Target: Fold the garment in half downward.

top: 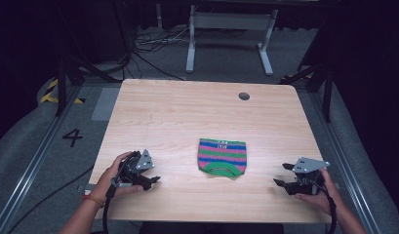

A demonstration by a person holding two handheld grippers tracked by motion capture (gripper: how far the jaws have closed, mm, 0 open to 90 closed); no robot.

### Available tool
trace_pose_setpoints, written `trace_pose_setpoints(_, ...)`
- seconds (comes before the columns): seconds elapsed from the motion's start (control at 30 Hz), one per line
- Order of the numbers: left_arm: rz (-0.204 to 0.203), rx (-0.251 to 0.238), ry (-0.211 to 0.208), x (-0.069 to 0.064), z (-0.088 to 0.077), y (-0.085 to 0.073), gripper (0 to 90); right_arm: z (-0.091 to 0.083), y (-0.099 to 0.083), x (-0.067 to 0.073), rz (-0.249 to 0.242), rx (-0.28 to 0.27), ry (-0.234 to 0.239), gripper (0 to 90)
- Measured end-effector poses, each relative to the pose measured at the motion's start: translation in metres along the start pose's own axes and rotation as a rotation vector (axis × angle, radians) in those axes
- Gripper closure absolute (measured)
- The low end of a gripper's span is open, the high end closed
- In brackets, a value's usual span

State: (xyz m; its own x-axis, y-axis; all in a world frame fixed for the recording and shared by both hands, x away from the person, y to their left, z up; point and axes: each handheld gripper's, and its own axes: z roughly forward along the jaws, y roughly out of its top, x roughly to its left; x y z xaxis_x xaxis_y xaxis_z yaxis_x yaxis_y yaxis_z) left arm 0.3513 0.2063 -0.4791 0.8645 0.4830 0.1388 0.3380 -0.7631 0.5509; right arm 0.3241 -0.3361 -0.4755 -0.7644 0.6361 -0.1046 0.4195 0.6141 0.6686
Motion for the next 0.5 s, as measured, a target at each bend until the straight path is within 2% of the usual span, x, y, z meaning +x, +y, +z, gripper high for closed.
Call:
trace_pose_setpoints(0.07, -0.018, 0.002, 0.003, 0.001, -0.003, -0.007, 23.7, -0.002, -0.006, -0.001, 0.013, 0.002, -0.005, 32.6)
trace_pose_setpoints(0.13, -0.031, 0.005, 0.005, 0.002, -0.005, -0.014, 23.5, -0.003, -0.011, -0.002, 0.030, -0.012, 0.014, 30.6)
trace_pose_setpoints(0.33, -0.062, -0.007, 0.003, 0.005, -0.012, -0.029, 22.4, -0.007, -0.025, -0.004, 0.061, -0.019, 0.005, 29.6)
trace_pose_setpoints(0.5, -0.096, -0.027, -0.018, 0.006, -0.017, -0.041, 21.1, -0.010, -0.038, -0.006, 0.104, -0.020, -0.004, 28.3)
